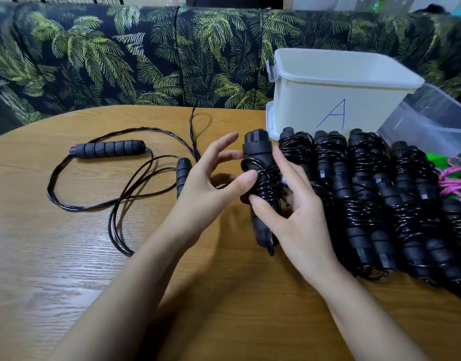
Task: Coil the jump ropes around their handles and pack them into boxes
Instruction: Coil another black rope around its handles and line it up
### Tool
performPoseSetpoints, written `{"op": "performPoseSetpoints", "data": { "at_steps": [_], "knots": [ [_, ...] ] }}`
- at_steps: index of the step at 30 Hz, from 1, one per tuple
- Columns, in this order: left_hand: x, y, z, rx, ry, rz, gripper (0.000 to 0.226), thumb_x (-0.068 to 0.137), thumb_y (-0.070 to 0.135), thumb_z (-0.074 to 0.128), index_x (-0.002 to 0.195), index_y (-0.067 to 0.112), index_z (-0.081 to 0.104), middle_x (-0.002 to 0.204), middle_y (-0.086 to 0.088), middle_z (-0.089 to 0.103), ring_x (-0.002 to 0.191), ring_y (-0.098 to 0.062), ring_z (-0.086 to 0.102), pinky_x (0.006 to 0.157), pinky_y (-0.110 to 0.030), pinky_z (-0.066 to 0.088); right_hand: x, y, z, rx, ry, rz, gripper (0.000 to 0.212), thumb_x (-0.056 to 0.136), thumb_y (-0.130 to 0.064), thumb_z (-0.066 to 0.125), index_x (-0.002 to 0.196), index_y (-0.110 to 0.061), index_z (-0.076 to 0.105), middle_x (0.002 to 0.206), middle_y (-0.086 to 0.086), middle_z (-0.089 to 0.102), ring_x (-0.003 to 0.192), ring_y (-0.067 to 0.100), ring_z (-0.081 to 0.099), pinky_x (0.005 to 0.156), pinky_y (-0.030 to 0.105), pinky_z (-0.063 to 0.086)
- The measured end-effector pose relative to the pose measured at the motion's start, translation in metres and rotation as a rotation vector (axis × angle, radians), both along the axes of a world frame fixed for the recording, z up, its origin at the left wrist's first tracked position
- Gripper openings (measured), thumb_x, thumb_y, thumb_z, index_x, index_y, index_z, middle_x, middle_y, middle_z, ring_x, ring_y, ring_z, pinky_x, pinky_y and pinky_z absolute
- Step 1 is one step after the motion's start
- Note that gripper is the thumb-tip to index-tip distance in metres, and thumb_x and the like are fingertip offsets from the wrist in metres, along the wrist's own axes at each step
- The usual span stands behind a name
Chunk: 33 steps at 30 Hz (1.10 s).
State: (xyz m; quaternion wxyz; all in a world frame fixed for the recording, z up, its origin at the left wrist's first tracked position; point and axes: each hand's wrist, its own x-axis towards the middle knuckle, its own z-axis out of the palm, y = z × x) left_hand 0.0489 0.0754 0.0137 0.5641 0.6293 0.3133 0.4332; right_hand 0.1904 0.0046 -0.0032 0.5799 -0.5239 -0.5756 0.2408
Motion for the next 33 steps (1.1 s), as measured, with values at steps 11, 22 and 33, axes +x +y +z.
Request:
{"op": "performPoseSetpoints", "data": {
  "at_steps": [11, 22, 33],
  "knots": [
    [-0.0044, 0.0012, 0.0054, -0.084, -0.027, -0.050, 0.065, 0.074, 0.025, 0.080, 0.132, 0.036, 0.055, 0.116, 0.016, 0.070, 0.104, -0.010, 0.069, 0.079, -0.019, 0.053, 0.0014, -0.0031, 0.0022, -0.005, 0.151, 0.159, 0.068, 0.090, 0.004, 0.064, 0.147, -0.023, 0.040, 0.133, -0.026, 0.057, 0.124, -0.005, 0.053, 0.098, 0.014, 0.043],
    [-0.0051, 0.0013, 0.0056, -0.025, -0.054, 0.022, 0.073, 0.069, 0.022, 0.085, 0.134, 0.027, 0.052, 0.097, 0.004, 0.073, 0.087, -0.017, 0.068, 0.076, -0.027, 0.056, 0.0080, -0.0020, 0.0033, -0.056, 0.142, 0.236, 0.065, 0.094, -0.018, 0.062, 0.151, -0.030, 0.032, 0.149, -0.025, 0.043, 0.140, -0.003, 0.035, 0.115, 0.023, 0.032],
    [-0.0029, 0.0011, 0.0012, 0.071, 0.019, 0.105, 0.076, 0.063, 0.040, 0.082, 0.133, 0.025, 0.054, 0.103, 0.003, 0.071, 0.083, -0.012, 0.065, 0.077, -0.025, 0.054, 0.0033, 0.0019, -0.0015, -0.080, -0.033, 0.074, 0.081, 0.087, -0.037, 0.069, 0.153, -0.030, 0.023, 0.156, -0.015, 0.031, 0.143, -0.004, 0.027, 0.119, 0.026, 0.026]
  ]
}}
